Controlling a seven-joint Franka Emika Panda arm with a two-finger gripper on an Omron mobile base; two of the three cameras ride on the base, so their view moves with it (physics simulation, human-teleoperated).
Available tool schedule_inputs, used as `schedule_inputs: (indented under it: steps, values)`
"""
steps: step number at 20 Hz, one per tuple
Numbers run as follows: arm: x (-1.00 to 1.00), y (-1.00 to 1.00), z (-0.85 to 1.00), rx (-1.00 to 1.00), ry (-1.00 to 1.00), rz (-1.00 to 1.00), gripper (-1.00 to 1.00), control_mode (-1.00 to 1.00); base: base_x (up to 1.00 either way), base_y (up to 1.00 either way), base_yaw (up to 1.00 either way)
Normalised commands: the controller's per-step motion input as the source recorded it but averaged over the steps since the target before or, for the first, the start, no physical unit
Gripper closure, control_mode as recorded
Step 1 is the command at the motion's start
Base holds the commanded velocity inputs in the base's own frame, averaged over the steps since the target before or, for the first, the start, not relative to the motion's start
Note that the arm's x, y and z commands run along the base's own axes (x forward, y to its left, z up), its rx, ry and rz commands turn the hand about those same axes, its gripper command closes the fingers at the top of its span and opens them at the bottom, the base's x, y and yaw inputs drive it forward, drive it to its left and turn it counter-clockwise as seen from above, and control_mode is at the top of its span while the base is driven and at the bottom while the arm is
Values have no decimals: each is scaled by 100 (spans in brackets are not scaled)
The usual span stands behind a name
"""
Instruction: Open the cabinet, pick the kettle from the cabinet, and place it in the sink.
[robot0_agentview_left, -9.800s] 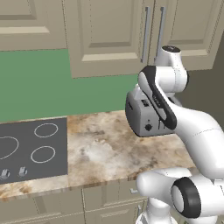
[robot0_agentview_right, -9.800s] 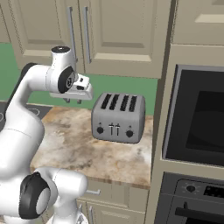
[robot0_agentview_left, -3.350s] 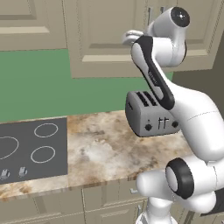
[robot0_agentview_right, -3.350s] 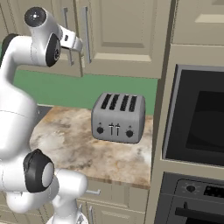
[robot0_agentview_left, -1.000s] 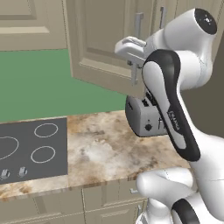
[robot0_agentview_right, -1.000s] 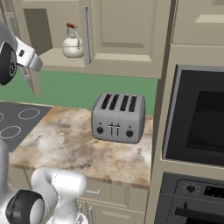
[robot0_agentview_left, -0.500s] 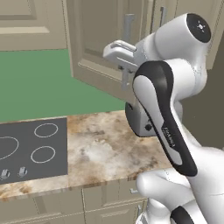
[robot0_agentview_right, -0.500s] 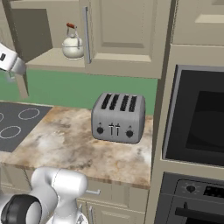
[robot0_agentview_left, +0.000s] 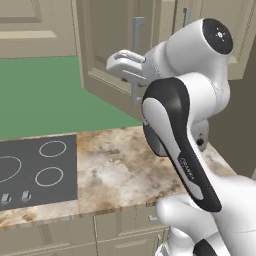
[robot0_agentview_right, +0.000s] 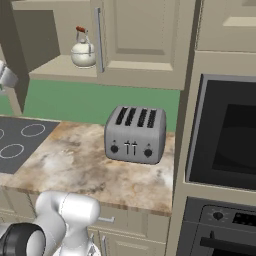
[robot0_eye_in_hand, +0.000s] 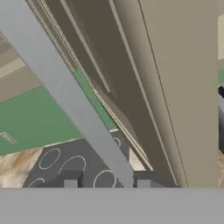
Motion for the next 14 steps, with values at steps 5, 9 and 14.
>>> schedule_inputs:
  steps: [5,9,14]
  values:
    - [-48,-4,-2,0,0,-1,-100,-100,0,0,0]
    - [-56,-15,-3,2,0,0,-100,-100,0,0,0]
    - [-40,-36,-1,14,0,1,-100,-100,0,0,0]
